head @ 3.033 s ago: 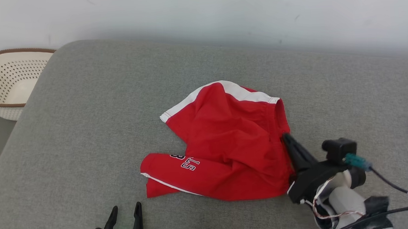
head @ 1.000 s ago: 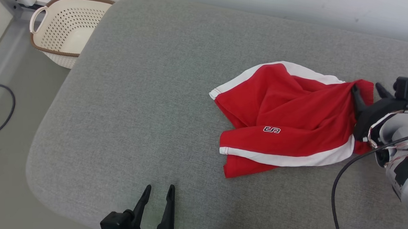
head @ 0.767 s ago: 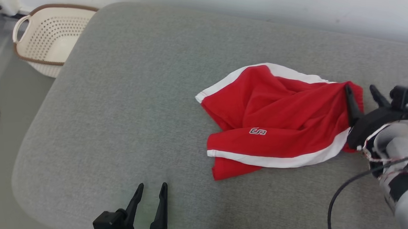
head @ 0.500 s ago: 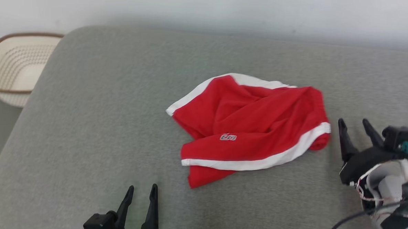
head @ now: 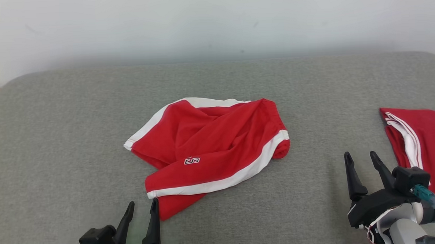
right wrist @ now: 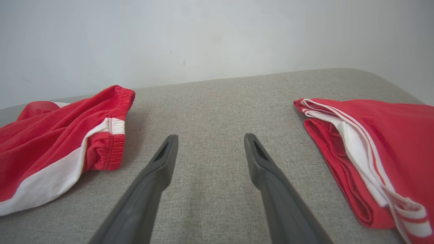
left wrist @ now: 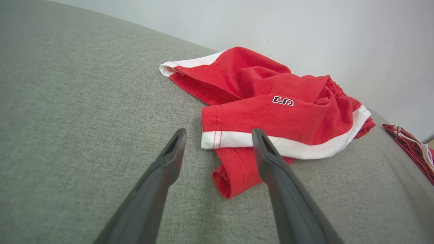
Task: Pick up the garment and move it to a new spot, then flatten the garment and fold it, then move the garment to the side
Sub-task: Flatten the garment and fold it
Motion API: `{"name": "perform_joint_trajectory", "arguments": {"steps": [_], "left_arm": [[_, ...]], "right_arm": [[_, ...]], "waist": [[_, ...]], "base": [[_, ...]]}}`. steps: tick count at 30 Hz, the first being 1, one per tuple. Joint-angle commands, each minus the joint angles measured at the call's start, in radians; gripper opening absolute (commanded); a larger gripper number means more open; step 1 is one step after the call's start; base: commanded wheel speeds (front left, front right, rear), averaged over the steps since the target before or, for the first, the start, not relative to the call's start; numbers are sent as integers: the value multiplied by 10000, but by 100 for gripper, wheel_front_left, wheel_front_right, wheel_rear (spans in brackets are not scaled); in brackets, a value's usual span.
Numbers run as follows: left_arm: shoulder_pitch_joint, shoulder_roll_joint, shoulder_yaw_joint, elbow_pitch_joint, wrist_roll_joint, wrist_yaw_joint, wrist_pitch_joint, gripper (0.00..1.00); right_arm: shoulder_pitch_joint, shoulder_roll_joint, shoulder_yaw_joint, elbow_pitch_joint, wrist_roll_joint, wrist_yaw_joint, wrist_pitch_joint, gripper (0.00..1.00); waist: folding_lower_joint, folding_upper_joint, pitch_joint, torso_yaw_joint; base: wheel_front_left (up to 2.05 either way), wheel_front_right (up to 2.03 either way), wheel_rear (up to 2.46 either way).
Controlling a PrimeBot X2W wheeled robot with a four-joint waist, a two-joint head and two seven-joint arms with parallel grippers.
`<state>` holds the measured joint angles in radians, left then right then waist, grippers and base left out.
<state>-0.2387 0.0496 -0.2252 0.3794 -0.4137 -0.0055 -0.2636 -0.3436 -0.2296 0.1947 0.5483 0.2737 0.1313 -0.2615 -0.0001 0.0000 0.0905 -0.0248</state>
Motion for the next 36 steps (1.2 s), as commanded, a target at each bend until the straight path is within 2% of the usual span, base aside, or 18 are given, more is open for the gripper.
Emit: {"name": "perform_joint_trajectory", "arguments": {"steps": [1, 7, 13, 23, 36], "left_arm": [[-163, 17, 83, 148, -145, -113, -12, 100], [-337, 15, 263, 498, -7, -296, -12, 100], [-465, 17, 479, 746, 228, -177, -12, 100], [-112, 17, 763, 338, 1391, 642, -12, 100], [1343, 15, 1121, -870, 2947, 1473, -12, 100]], "right_arm": [[166, 88, 7, -88, -63, -10, -41, 100], [262, 204, 125, -512, -134, -10, -41, 100], [275, 354, 281, -1172, -208, -12, -42, 100], [730, 649, 427, -2433, -642, -10, -42, 100], [2049, 989, 157, -3002, -1255, -10, -42, 100]], "waist": [[1, 0, -49, -380], [1, 0, -26, -595], [1, 0, 41, -721], [1, 0, 30, -793], [1, 0, -654, -688]], "base": [[0, 0, 0], [0, 0, 0], [0, 0, 0], [0, 0, 0], [0, 0, 0]]}}
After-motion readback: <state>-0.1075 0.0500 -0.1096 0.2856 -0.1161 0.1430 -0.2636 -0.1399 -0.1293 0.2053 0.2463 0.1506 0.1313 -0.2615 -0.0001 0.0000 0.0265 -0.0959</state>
